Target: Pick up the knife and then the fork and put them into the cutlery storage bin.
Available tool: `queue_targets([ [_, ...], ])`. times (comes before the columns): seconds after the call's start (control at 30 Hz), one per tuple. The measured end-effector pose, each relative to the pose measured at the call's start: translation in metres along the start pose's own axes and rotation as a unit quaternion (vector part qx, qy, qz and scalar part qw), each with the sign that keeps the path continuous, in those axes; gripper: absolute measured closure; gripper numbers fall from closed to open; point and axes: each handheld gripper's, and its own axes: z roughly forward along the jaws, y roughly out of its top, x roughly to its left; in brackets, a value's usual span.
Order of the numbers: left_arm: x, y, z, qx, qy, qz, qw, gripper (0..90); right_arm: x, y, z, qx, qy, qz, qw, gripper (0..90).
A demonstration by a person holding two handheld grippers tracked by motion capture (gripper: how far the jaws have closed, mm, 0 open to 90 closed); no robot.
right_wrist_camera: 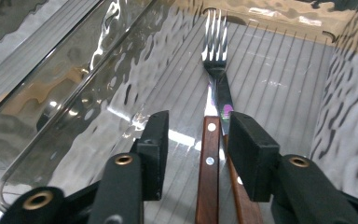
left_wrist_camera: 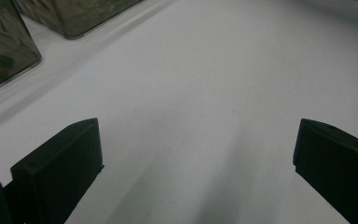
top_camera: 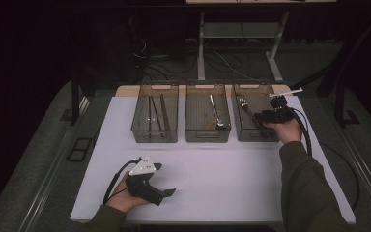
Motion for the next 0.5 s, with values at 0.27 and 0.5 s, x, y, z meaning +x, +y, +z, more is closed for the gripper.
queue_targets([
  [0.27, 0.000, 0.000, 0.001, -0.001, -0.001, 0.001, 1.0000, 0.0, 0.001, -0.002, -0.010, -0.030, 0.015, 0.009, 0.9994, 44.0],
  [0.5, 0.002, 0.001, 0.000, -0.007, -0.004, 0.001, 1.0000, 0.0, 0.008, -0.009, -0.024, -0.053, 0.036, 0.007, 0.9979, 34.7],
])
